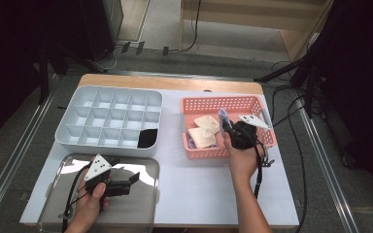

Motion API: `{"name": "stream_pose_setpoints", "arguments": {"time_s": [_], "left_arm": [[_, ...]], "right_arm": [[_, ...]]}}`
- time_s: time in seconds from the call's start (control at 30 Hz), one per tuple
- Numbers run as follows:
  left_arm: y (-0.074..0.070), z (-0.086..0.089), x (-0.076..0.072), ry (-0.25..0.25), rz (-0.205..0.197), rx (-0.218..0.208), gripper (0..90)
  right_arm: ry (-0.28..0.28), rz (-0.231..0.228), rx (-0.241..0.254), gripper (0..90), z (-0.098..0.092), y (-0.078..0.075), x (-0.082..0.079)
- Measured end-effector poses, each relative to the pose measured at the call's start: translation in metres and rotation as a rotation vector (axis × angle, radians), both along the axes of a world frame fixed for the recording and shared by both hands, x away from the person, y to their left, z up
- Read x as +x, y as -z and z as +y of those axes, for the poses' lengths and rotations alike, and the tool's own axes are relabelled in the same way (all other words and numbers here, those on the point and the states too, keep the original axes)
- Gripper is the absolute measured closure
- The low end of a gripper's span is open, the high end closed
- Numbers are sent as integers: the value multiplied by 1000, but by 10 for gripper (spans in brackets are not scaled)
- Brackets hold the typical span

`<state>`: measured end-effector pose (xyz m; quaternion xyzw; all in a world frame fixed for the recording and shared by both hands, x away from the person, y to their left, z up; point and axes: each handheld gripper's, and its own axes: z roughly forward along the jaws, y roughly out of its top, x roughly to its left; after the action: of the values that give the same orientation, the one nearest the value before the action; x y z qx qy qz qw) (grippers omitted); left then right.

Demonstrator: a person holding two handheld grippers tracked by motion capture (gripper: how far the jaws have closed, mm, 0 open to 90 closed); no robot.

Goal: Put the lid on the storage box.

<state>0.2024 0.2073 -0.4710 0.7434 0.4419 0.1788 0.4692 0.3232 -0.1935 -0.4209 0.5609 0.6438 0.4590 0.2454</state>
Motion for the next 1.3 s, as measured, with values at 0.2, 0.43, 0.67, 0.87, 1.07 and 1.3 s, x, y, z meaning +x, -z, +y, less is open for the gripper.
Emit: {"name": "stream_pose_setpoints", "arguments": {"time_s": [0.2, 0.43, 0.67, 0.87, 1.07, 1.3], "left_arm": [[0, 0, 0, -2, -2, 1, 76], [0, -1, 0, -4, -2, 4, 76], [0, -1, 0, -4, -2, 4, 76], [0, -1, 0, -5, 1, 1, 76], [0, -1, 0, -5, 0, 1, 76], [0, -1, 0, -5, -2, 2, 75]], "right_arm": [[-10, -21, 17, 811, -1, -5, -11], [-30, -55, 30, 812, -3, -14, -26], [-47, -59, 53, 813, -5, -21, -41], [-69, -70, 68, 813, -3, -21, -55], [-89, -87, 78, 814, -1, -22, -70], [-100, -94, 81, 815, 0, -14, -91]]}}
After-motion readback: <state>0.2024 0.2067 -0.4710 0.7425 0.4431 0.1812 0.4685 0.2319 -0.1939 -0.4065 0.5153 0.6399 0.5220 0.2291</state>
